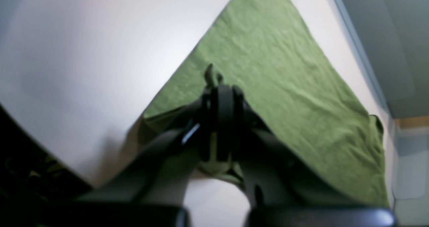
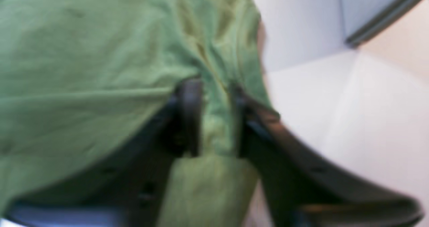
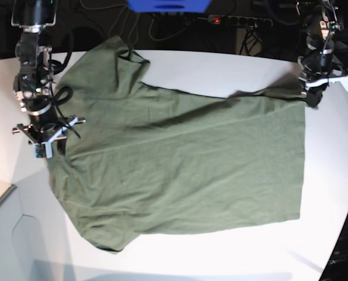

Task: Layout the t-shirt on the table in an organized manner, then fold the t-shirt properly
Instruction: 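Move the right gripper to the shoulder and grasp the fabric, then pull the shoulder with the right gripper away from the left gripper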

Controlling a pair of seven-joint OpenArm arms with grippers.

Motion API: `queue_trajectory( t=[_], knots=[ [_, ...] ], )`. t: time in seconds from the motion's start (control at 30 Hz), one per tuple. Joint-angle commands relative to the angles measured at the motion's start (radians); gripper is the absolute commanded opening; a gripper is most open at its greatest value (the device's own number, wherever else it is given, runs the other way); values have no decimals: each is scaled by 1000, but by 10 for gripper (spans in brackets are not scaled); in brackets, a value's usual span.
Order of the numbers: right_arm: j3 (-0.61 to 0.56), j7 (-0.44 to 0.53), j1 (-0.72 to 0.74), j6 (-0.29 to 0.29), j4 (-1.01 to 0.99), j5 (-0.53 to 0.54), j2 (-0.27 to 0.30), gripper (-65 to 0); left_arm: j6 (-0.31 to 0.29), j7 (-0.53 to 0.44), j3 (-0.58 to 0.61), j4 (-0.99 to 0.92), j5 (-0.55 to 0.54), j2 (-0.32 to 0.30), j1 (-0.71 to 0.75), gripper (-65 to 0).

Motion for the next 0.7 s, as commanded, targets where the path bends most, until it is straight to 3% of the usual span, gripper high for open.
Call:
queue_trajectory(
  t=[0.0,0.1,0.2,0.33,0.67],
  knots=[
    [8,-18,-31,2,51,6,-10,-394,-13,-23,-7,19,-8,-10,5,-649],
    [55,-104,-122,2,160,6,-67,-286,-13,-23,-7,19,-8,-10,2,-649],
    [110,-158,-205,2,222,6,-147,-234,-13,-23,-8,19,-8,-10,-1,-649],
    [155,-167,-284,2,239,6,-201,-233,-13,-25,-8,19,-8,-10,-3,-649],
    [149,-165,-402,2,223,6,-233,-232,-13,-26,-8,19,-8,-11,-4,-649]
  ],
)
